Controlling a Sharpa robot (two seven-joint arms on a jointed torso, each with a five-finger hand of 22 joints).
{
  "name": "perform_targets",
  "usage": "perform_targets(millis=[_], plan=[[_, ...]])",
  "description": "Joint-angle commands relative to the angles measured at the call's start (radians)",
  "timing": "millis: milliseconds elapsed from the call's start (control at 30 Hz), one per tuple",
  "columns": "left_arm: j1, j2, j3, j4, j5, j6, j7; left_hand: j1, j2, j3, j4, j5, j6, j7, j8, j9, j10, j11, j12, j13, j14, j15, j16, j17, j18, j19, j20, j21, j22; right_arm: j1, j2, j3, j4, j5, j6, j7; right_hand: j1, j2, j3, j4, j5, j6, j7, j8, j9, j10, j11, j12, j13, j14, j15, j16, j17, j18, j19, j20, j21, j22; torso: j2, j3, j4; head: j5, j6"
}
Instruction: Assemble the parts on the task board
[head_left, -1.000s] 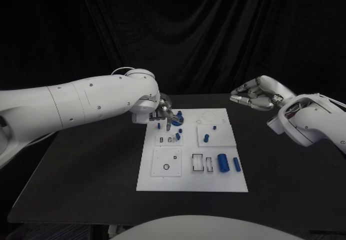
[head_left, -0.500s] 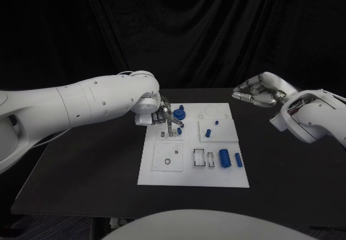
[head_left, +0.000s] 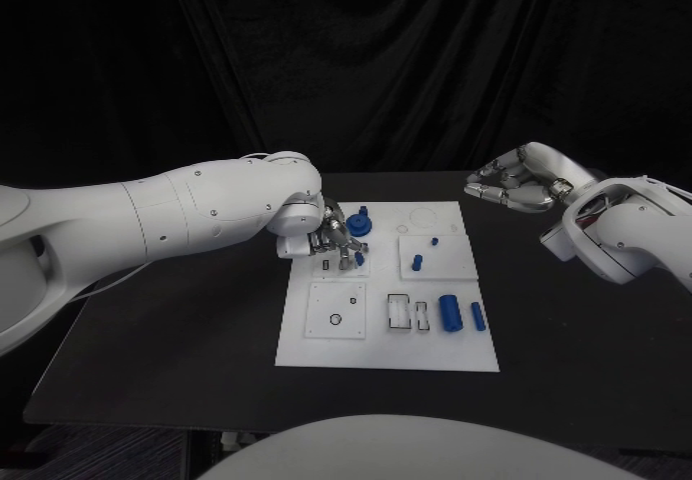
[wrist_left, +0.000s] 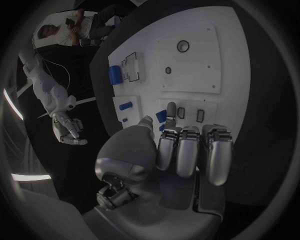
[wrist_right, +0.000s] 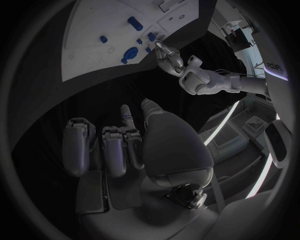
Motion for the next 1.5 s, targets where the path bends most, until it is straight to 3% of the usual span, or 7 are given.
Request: perform_targets(millis=[33, 500, 833, 1067, 1267, 1500], plan=[[-0.002, -0.001, 0.001, 0.003, -0.021, -0.064, 0.051, 0.003, -0.005, 0.006, -0.003, 0.002, 0.005, -0.003, -0.004, 0.003, 0.102, -0.002, 0.003, 0.263, 0.106, -0.002, -0.001, 0.263, -0.014, 0.105, -0.003, -0.003, 0.263, -0.002, -0.002, 0.001, -0.002, -0.005, 0.01, -0.021, 0.01, -0.001, 0.005, 0.0, 0.003, 0.008, 0.0, -0.004, -0.001, 0.108, 0.004, 0.003, 0.263, 0.106, 0.004, 0.006, 0.263, -0.011, 0.02, 0.0, -0.007, 0.206, -0.001, 0.0, 0.0001, -0.001, -0.001], [-0.006, 0.015, 0.001, -0.024, -0.032, -0.083, 0.084, 0.001, -0.005, 0.009, -0.001, 0.002, 0.01, -0.004, -0.002, 0.008, 0.102, -0.003, 0.003, 0.263, 0.106, -0.003, -0.001, 0.263, -0.014, 0.105, -0.003, -0.003, 0.263, -0.002, 0.004, 0.001, -0.006, -0.005, 0.026, -0.033, 0.011, 0.001, 0.006, 0.001, 0.005, 0.01, 0.0, -0.004, -0.001, 0.108, 0.004, 0.003, 0.263, 0.106, 0.004, 0.006, 0.263, -0.01, 0.018, 0.0, -0.01, 0.205, -0.003, 0.0003, -0.0017, 0.005, 0.001], [-0.01, 0.022, 0.001, -0.042, -0.032, -0.076, 0.084, 0.009, -0.007, 0.018, -0.005, 0.005, 0.008, -0.005, -0.005, 0.012, 0.102, -0.004, 0.003, 0.263, 0.106, -0.004, -0.001, 0.263, -0.014, 0.105, -0.004, -0.003, 0.263, -0.002, 0.006, 0.001, 0.0, -0.005, 0.032, -0.036, 0.013, 0.003, 0.008, 0.0, 0.007, 0.012, -0.001, -0.004, -0.001, 0.108, 0.004, 0.003, 0.263, 0.106, 0.004, 0.006, 0.263, -0.01, 0.018, 0.0, -0.01, 0.205, -0.005, 0.0005, 0.0006, -0.003, -0.001], [-0.014, 0.026, 0.001, -0.047, -0.032, -0.069, 0.083, 0.012, -0.007, 0.024, -0.007, 0.008, 0.015, -0.007, -0.003, 0.018, 0.102, -0.006, 0.003, 0.263, 0.106, -0.005, -0.001, 0.263, -0.014, 0.105, -0.006, -0.003, 0.263, -0.002, 0.011, 0.001, -0.002, -0.008, 0.037, -0.038, 0.014, 0.003, 0.008, 0.0, 0.007, 0.012, -0.001, -0.004, -0.001, 0.108, 0.004, 0.003, 0.263, 0.105, 0.004, 0.004, 0.261, -0.009, 0.016, 0.0, -0.014, 0.204, -0.004, 0.0006, -0.0045, 0.003, -0.001], [-0.015, 0.031, 0.001, -0.053, -0.032, -0.064, 0.088, 0.014, -0.009, 0.03, -0.009, 0.01, 0.022, -0.01, 0.001, 0.024, 0.102, -0.008, 0.003, 0.263, 0.106, -0.007, -0.001, 0.263, -0.014, 0.105, -0.007, -0.003, 0.263, -0.003, 0.013, 0.001, -0.002, -0.01, 0.04, -0.041, 0.014, 0.003, 0.008, 0.0, 0.008, 0.012, -0.001, -0.004, -0.001, 0.108, 0.004, 0.003, 0.263, 0.104, 0.004, 0.003, 0.26, -0.008, 0.015, 0.0, -0.015, 0.204, -0.004, -0.0004, -0.0007, 0.003, -0.001], [-0.017, 0.036, 0.001, -0.059, -0.032, -0.062, 0.094, 0.02, -0.013, 0.042, -0.015, 0.014, 0.026, -0.014, 0.007, 0.04, 0.102, -0.011, 0.003, 0.263, 0.106, -0.01, -0.001, 0.263, -0.014, 0.105, -0.01, -0.003, 0.263, -0.003, 0.012, 0.001, -0.001, -0.023, 0.04, -0.044, 0.014, 0.003, 0.009, 0.0, 0.008, 0.013, -0.001, -0.004, -0.001, 0.108, 0.004, 0.003, 0.263, 0.104, 0.004, 0.002, 0.258, -0.008, 0.015, 0.0, -0.017, 0.203, -0.005, -0.0002, -0.0009, -0.003, -0.001]])
